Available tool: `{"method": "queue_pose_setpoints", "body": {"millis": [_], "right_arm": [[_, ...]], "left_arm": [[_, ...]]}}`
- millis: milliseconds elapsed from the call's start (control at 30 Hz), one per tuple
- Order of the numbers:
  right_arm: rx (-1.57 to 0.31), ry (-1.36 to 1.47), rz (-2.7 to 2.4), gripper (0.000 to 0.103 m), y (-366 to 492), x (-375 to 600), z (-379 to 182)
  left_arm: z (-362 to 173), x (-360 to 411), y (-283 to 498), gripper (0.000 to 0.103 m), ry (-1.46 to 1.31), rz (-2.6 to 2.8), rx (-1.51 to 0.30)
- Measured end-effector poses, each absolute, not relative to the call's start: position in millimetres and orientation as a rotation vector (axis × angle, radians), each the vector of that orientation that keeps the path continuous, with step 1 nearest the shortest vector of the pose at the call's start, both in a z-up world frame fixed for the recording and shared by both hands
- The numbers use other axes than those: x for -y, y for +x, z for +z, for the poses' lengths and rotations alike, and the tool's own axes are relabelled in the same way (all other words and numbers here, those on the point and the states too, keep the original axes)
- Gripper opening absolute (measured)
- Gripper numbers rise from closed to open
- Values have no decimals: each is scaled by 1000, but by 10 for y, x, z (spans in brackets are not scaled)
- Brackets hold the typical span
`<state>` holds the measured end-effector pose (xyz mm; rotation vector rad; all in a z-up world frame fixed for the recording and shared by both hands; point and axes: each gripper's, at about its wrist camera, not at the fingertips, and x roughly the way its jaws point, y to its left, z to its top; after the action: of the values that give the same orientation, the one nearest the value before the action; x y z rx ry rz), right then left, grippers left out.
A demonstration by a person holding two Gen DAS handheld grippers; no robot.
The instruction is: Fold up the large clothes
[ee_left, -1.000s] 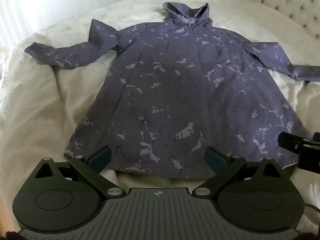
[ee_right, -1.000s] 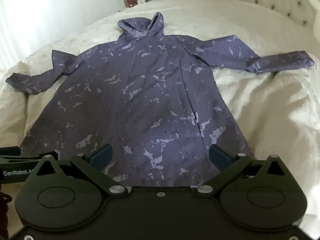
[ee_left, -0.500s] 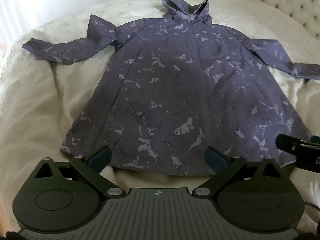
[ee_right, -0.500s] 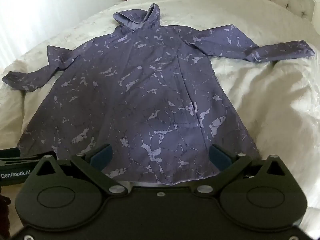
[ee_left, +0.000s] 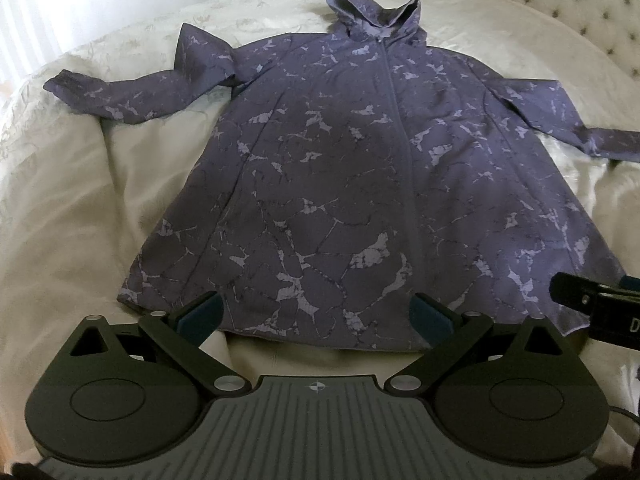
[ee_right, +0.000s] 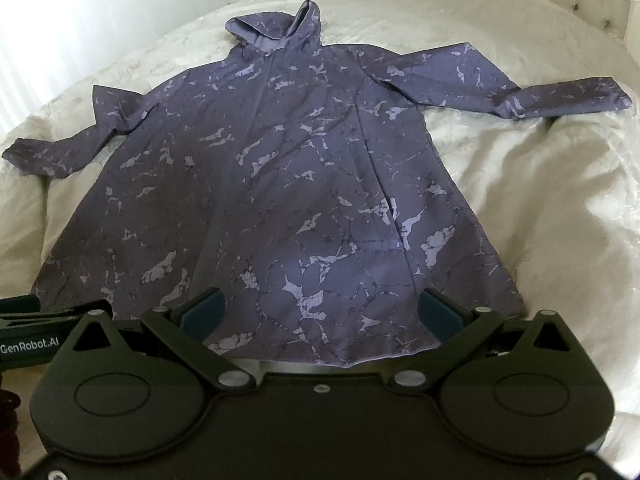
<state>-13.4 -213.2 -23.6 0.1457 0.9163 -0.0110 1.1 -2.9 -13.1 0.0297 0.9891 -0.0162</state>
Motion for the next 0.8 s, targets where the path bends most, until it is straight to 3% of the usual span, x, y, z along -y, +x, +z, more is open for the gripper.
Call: {"method": "queue_pose_setpoints", "body": {"millis": [433,800], "right_arm": [[-950,156,1,102,-52,2123,-291],[-952,163,104,102,251,2072,-237]], "left_arm": [[-152,1,72,101,14,-46,-955],[-192,-278,374,100,-169,-263,-941]]}}
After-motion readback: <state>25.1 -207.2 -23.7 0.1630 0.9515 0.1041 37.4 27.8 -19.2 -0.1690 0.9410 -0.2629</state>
